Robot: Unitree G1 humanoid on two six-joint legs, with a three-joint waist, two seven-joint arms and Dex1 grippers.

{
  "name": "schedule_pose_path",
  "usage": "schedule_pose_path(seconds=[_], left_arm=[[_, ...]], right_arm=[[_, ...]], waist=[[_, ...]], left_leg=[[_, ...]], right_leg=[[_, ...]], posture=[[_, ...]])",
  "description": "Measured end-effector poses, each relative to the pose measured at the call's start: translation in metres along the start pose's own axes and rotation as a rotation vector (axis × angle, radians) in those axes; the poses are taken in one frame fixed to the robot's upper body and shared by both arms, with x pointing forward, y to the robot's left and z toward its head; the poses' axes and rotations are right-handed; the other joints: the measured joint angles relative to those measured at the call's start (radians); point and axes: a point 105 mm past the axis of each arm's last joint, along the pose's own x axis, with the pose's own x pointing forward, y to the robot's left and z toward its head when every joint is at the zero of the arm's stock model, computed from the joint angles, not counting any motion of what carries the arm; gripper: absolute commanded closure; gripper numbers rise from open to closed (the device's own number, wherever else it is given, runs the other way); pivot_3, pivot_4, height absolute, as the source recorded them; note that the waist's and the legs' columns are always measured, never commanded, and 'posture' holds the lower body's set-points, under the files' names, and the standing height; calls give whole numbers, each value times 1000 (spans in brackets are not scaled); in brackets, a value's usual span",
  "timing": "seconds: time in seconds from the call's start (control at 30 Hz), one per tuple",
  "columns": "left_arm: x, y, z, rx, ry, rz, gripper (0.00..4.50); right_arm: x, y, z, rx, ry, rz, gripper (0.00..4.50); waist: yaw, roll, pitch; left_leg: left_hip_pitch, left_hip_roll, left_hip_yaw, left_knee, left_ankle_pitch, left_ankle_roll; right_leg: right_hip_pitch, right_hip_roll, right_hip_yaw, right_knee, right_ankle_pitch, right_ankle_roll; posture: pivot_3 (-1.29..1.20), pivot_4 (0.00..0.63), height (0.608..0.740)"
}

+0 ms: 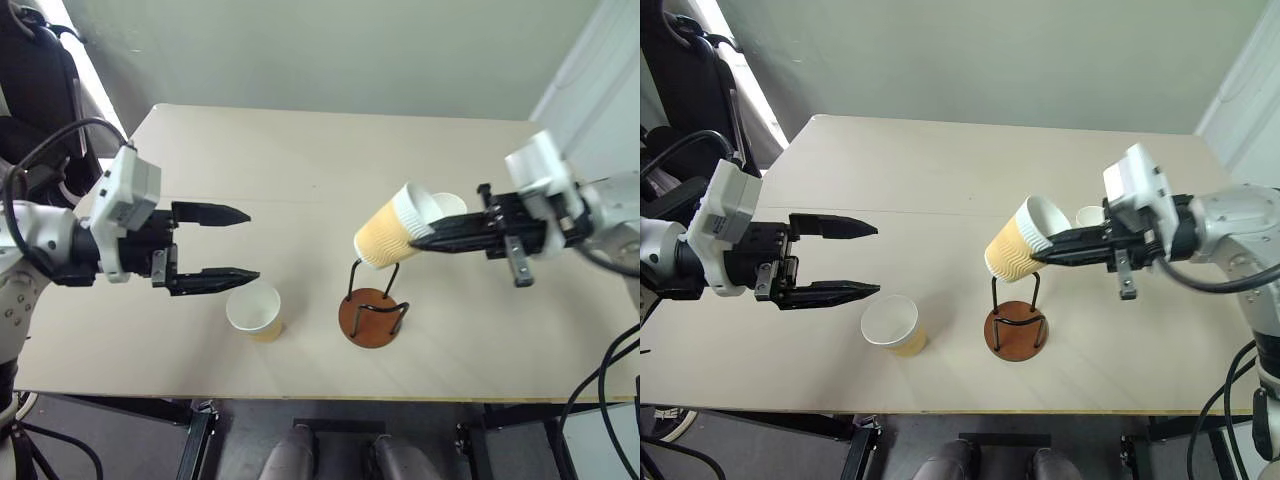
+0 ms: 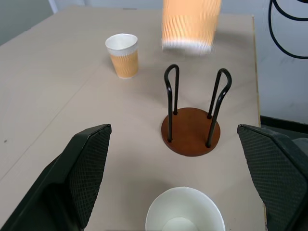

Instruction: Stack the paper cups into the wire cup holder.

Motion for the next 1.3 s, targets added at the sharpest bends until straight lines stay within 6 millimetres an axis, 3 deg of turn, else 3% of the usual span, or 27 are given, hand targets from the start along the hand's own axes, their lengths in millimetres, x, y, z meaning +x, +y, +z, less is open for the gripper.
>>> schedule_pose_path(seconds=[0.17, 0.57, 0.7, 0.97, 1.03, 1.1, 1.17, 1.3], left_arm=[[1, -3, -5, -9, 16, -2, 0], [-6, -6, 5, 16, -14, -1, 0], [-7, -8, 5, 12, -12, -12, 0], [-16, -8, 8, 24, 5, 0, 0], [-17, -9, 7, 21, 6, 1, 0], [-17, -9, 7, 21, 7, 2, 0], [-17, -9, 6, 17, 8, 5, 0], [-17, -8, 5, 14, 11, 15, 0]], right_arm=[[2, 6, -5, -13, 48, 30, 4463], [12, 7, -31, -9, 161, 64, 4463], [15, 8, -36, -10, 178, 82, 3591], [13, 6, -39, -38, 207, 67, 894], [3, -16, -42, -41, 230, -21, 894], [-21, -54, -45, -71, 296, -189, 894], [-40, -80, -54, -94, 369, -288, 894], [-48, -107, -90, -87, 496, -332, 894]], waist=[[0, 0, 0], [0, 0, 0], [0, 0, 0], [0, 0, 0], [-1, 0, 0], [0, 0, 0], [1, 0, 0], [0, 0, 0]], left_leg=[[0, 0, 0, 0, 3, -6], [1, 0, -1, 0, 3, -4], [0, 0, -1, -1, 4, -3], [1, 1, -1, -4, 5, -1], [0, 1, -1, -4, 5, -1], [1, 1, -1, -5, 7, 1], [1, 1, -2, -5, 8, 1], [2, 1, -2, -9, 11, -2]], right_leg=[[0, 0, 0, 0, 0, 0], [-1, 0, -2, 3, 2, -3], [-2, 0, -2, 4, 2, -4], [-3, 0, -3, 5, 3, -4], [-4, 0, -2, 6, 4, -5], [-5, 0, -2, 6, 6, -7], [-6, 0, -3, 8, 6, -8], [-10, 0, -3, 14, 7, -11]], posture=[[0, 150, 740], [0, 150, 740], [0, 150, 740], [0, 150, 740], [0, 150, 740], [0, 150, 740], [0, 150, 740], [0, 150, 740]])
